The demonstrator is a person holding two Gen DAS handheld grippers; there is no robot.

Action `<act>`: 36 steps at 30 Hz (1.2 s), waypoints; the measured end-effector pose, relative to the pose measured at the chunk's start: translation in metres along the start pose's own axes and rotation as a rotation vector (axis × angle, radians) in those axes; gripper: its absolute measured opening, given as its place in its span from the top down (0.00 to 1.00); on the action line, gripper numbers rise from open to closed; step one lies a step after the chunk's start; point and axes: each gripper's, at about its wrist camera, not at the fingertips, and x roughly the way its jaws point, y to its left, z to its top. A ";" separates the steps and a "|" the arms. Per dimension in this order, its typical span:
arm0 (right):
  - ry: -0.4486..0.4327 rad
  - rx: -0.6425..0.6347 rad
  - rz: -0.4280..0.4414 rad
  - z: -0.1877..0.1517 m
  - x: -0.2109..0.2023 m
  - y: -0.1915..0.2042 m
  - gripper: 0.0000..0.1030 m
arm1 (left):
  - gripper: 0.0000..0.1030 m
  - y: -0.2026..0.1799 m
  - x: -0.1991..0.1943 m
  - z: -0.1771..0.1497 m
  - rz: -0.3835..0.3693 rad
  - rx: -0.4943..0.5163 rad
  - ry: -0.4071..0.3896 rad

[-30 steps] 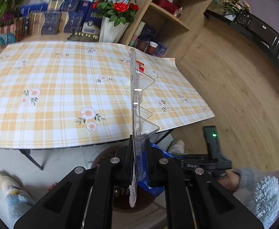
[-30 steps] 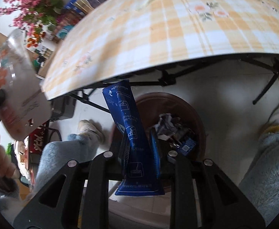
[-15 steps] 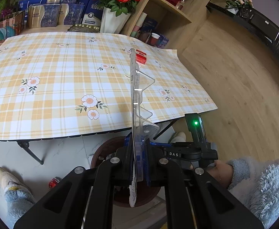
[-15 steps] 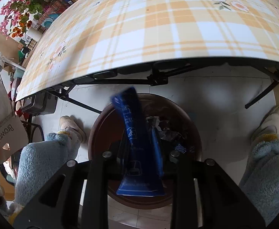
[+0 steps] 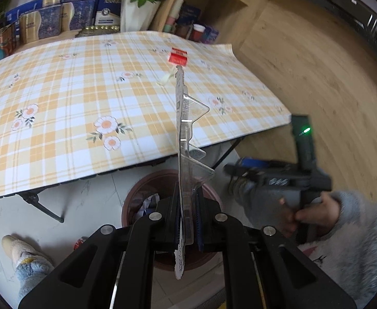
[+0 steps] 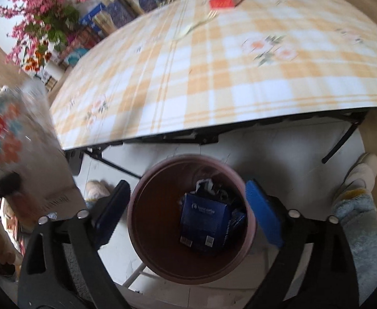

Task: Collect trash
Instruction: 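Lower the plastic tray into the bin and open the left tool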

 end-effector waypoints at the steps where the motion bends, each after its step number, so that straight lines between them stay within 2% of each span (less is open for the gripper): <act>1: -0.017 0.000 -0.008 -0.001 -0.005 -0.001 0.08 | 0.91 -0.002 0.005 -0.002 0.006 0.013 0.014; 5: -0.114 0.008 -0.057 -0.010 -0.021 -0.012 0.06 | 0.91 -0.009 0.021 -0.009 -0.002 0.067 0.036; 7: -0.148 0.034 -0.084 -0.014 -0.025 -0.020 0.06 | 0.91 -0.015 0.030 -0.017 -0.009 0.129 0.023; 13: -0.186 0.080 -0.117 -0.013 -0.027 -0.034 0.06 | 0.90 -0.033 0.065 -0.038 0.057 0.317 0.043; 17: -0.177 0.125 -0.126 -0.014 -0.024 -0.043 0.06 | 0.90 -0.038 0.087 -0.053 0.052 0.370 0.080; 22: -0.162 0.160 -0.148 -0.016 -0.021 -0.049 0.06 | 0.90 -0.032 0.107 -0.059 0.040 0.343 0.104; 29: -0.136 0.137 -0.181 -0.016 -0.013 -0.043 0.06 | 0.89 -0.006 0.127 -0.049 0.021 0.188 0.086; 30: -0.135 0.131 -0.184 -0.017 -0.013 -0.042 0.06 | 0.77 -0.003 0.129 -0.047 0.015 0.176 0.082; 31: -0.134 0.125 -0.186 -0.017 -0.012 -0.041 0.06 | 0.43 -0.002 0.129 -0.046 0.020 0.172 0.076; 32: -0.133 0.121 -0.188 -0.017 -0.012 -0.040 0.06 | 0.30 -0.001 0.127 -0.046 0.022 0.169 0.052; 34: -0.127 0.118 -0.193 -0.017 -0.011 -0.040 0.06 | 0.25 -0.001 0.120 -0.047 0.031 0.170 0.013; 36: -0.121 0.121 -0.197 -0.017 -0.009 -0.040 0.06 | 0.22 0.000 0.117 -0.046 0.077 0.168 -0.003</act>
